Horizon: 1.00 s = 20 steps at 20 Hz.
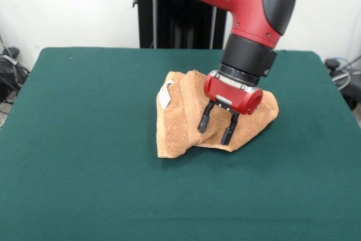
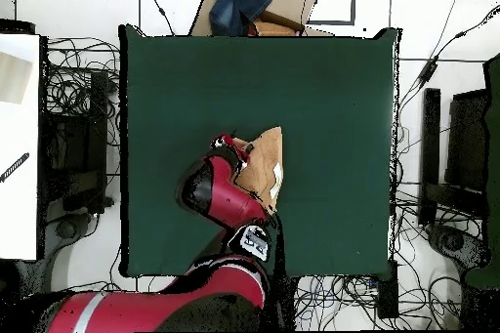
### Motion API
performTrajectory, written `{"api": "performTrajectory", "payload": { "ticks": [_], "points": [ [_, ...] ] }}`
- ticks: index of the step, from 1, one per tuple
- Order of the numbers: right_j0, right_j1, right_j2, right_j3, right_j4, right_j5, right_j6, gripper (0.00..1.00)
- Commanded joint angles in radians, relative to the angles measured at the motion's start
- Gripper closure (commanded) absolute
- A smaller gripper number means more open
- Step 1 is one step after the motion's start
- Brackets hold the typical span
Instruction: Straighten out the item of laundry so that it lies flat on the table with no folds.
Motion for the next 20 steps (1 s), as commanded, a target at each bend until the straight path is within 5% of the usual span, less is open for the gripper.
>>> {"api": "performTrajectory", "payload": {
  "ticks": [1, 20],
  "points": [
    [0.046, 0.034, 0.096, 0.083, 0.073, -0.023, 0.334, 0.00],
    [0.031, 0.031, 0.097, 0.091, 0.046, -0.018, 0.314, 0.00]
  ]
}}
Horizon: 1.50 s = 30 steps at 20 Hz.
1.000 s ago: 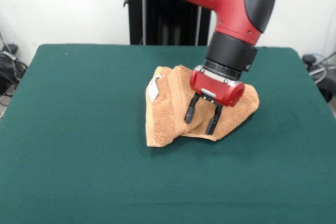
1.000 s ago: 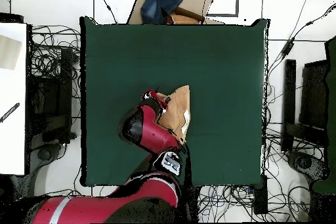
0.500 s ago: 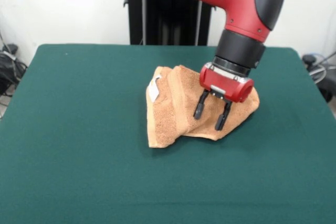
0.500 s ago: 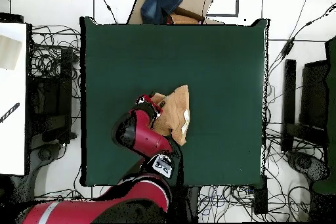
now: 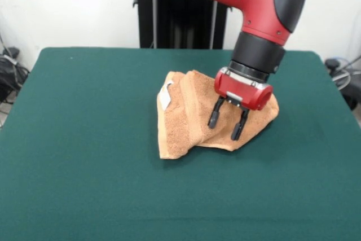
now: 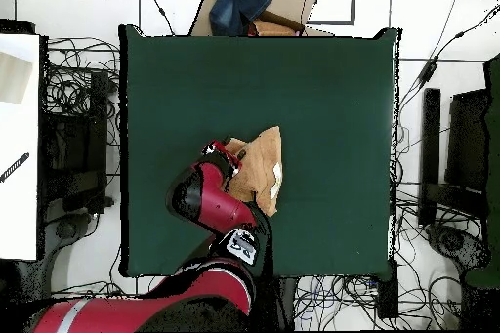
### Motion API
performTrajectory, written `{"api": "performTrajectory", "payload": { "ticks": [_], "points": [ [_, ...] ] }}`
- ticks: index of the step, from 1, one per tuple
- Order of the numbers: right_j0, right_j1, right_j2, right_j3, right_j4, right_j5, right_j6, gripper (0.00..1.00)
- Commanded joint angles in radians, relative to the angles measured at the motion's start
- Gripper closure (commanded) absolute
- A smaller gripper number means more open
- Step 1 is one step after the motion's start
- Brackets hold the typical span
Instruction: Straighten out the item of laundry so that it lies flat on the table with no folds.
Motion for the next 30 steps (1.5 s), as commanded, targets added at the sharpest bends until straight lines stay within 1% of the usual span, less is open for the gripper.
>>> {"api": "performTrajectory", "payload": {
  "ticks": [1, 3, 4, 10, 12, 14, 15, 20, 25, 26, 30],
  "points": [
    [-0.007, 0.032, 0.099, 0.066, 0.028, -0.017, 0.319, 0.00],
    [-0.009, 0.032, 0.104, 0.067, 0.025, -0.026, 0.330, 0.00],
    [-0.006, 0.032, 0.103, 0.066, 0.029, -0.031, 0.334, 1.00],
    [0.024, 0.040, 0.084, 0.061, 0.058, -0.054, 0.335, 1.00],
    [0.019, 0.038, 0.087, 0.061, 0.053, -0.050, 0.332, 1.00],
    [-0.017, 0.028, 0.115, 0.059, 0.007, -0.027, 0.327, 1.00],
    [-0.021, 0.025, 0.119, 0.060, 0.005, -0.028, 0.332, 1.00],
    [-0.033, 0.011, 0.131, 0.069, 0.005, -0.014, 0.339, 1.00],
    [-0.021, 0.008, 0.121, 0.073, 0.016, -0.020, 0.337, 1.00],
    [-0.018, 0.008, 0.118, 0.073, 0.021, -0.020, 0.335, 0.00],
    [-0.016, 0.009, 0.115, 0.072, 0.021, -0.021, 0.331, 0.00]
  ]
}}
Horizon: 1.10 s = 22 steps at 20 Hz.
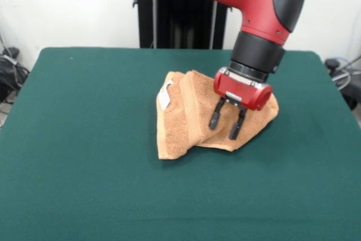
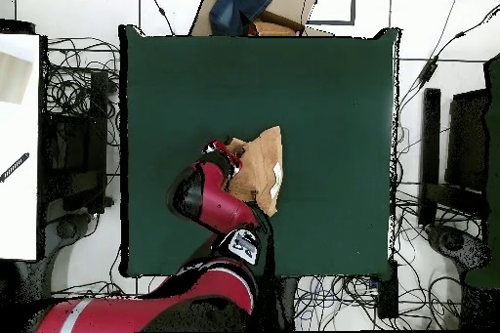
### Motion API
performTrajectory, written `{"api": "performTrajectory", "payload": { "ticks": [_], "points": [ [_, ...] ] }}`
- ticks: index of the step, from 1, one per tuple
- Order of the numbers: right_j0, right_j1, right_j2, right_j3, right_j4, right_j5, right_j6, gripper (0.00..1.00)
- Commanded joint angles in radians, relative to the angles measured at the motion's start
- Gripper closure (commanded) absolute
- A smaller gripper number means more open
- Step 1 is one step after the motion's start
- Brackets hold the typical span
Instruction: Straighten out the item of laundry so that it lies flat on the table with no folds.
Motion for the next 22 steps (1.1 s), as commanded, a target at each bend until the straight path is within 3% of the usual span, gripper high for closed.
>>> {"api": "performTrajectory", "payload": {
  "ticks": [1, 12, 17, 22],
  "points": [
    [-0.012, 0.013, 0.110, 0.071, 0.016, -0.015, 0.331, 0.00],
    [-0.033, 0.015, 0.128, 0.062, 0.007, -0.014, 0.329, 0.00],
    [0.070, 0.079, 0.090, 0.014, 0.147, -0.058, 0.317, 0.00],
    [0.114, 0.091, 0.088, 0.010, 0.220, -0.063, 0.309, 0.00]
  ]
}}
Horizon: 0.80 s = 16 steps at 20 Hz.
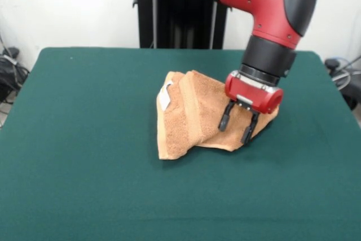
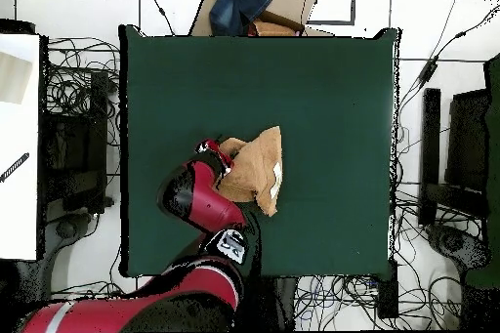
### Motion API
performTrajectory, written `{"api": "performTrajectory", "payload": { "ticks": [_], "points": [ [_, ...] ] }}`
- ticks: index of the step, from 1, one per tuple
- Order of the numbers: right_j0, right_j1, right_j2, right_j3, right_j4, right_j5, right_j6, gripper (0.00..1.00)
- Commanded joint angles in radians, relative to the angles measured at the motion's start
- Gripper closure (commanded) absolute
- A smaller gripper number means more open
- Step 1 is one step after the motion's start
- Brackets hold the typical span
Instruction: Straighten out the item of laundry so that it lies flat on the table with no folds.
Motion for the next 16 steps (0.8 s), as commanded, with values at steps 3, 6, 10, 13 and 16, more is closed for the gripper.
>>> {"api": "performTrajectory", "payload": {
  "ticks": [3, 6, 10, 13, 16],
  "points": [
    [0.068, 0.072, 0.072, 0.010, 0.130, -0.047, 0.310, 0.00],
    [0.066, 0.068, 0.073, 0.013, 0.128, -0.037, 0.308, 0.00],
    [0.065, 0.069, 0.074, 0.014, 0.114, -0.051, 0.320, 1.00],
    [0.062, 0.064, 0.072, 0.016, 0.110, -0.048, 0.313, 1.00],
    [0.050, 0.059, 0.073, 0.019, 0.092, -0.041, 0.308, 1.00]
  ]
}}
